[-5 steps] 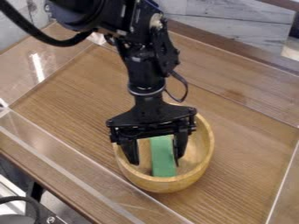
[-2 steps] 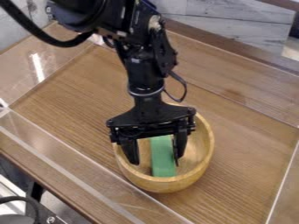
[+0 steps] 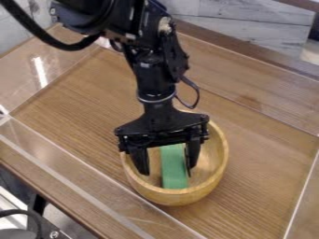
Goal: Remove the green block from inside the brown bowl and put it on the table
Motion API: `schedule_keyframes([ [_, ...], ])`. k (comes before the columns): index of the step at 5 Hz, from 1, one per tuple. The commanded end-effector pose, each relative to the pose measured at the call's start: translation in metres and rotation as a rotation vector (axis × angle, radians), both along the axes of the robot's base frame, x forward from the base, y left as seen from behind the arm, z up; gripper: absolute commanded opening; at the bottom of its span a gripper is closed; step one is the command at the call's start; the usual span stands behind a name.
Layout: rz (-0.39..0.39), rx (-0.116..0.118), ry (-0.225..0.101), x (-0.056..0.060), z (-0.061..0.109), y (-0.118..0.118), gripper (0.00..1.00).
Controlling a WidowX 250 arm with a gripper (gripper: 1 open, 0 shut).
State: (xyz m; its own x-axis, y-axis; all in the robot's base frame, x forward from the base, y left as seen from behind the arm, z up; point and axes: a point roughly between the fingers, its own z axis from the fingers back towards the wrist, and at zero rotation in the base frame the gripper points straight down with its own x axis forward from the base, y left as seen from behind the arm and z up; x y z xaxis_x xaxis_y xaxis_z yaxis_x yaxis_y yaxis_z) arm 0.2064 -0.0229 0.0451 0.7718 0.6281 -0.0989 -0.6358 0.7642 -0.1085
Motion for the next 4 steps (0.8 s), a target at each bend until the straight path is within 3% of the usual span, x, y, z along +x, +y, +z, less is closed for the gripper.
schedule_keyframes([
  [1,0.013,-0.003,-0.051,0.014,0.009,0.003,1.00],
  [4,0.023,-0.008,-0.059,0.016,-0.008,0.002,1.00],
])
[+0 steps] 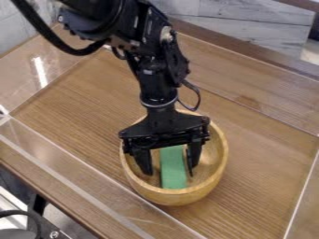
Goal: Remove the green block from inside the brown bowl and put it on the table
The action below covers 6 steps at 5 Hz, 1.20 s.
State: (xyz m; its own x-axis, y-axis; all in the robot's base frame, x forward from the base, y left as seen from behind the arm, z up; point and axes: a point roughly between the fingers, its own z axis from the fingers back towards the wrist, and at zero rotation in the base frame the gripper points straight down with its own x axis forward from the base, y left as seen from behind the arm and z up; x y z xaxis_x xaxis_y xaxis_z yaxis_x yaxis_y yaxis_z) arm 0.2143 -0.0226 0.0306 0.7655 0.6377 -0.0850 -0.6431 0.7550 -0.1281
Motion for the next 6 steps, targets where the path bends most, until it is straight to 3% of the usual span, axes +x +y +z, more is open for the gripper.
schedule_keyframes([
  [1,0.010,-0.003,-0.037,0.008,0.001,0.001,0.00],
  [6,-0.058,0.005,0.091,-0.013,0.021,-0.003,0.00],
])
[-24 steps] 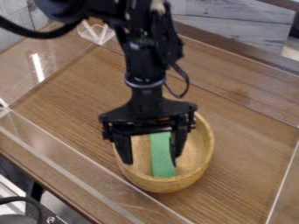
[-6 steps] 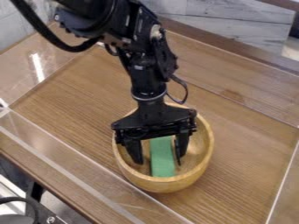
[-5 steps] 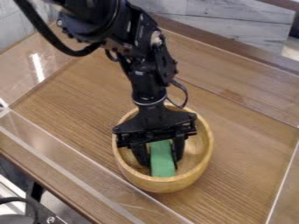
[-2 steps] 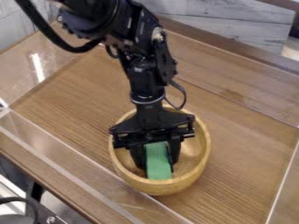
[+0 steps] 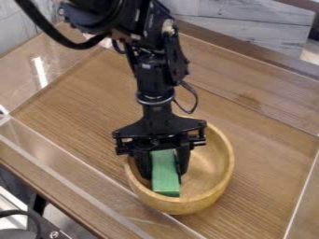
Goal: Remove the green block from inside the brown bowl and put it on the table
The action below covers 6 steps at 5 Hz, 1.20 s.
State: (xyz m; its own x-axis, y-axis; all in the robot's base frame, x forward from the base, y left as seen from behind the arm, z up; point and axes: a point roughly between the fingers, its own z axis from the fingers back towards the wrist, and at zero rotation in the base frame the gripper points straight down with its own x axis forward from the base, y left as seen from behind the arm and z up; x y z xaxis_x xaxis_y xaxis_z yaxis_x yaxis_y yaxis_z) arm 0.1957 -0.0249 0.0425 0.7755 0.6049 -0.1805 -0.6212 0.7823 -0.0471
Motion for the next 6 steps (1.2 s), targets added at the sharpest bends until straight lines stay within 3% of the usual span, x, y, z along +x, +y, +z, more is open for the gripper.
schedule_keyframes([
  [1,-0.030,-0.001,-0.020,0.002,0.015,-0.001,0.00],
  [3,-0.044,-0.015,-0.009,-0.001,0.028,0.000,0.00],
  [6,-0.063,-0.048,-0.022,-0.001,0.052,0.002,0.00],
])
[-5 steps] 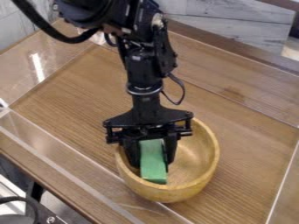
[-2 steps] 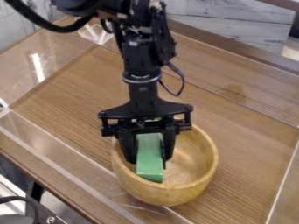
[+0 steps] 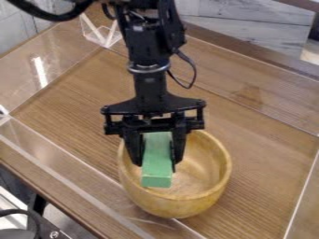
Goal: Remove the green block from inside the brown bowl and put it on the table
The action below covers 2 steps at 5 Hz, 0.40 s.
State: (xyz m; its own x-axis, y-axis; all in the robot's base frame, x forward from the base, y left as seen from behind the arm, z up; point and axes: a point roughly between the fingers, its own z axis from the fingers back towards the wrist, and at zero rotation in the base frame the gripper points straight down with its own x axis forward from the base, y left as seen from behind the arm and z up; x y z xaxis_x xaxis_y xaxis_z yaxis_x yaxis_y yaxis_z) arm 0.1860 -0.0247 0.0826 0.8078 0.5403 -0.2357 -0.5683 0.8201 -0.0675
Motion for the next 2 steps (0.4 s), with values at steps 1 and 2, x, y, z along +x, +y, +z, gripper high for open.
schedule_keyframes([
  [1,-0.013,-0.016,-0.066,0.010,0.023,0.003,0.00],
  [2,-0.044,-0.036,-0.083,0.012,0.041,0.004,0.00],
])
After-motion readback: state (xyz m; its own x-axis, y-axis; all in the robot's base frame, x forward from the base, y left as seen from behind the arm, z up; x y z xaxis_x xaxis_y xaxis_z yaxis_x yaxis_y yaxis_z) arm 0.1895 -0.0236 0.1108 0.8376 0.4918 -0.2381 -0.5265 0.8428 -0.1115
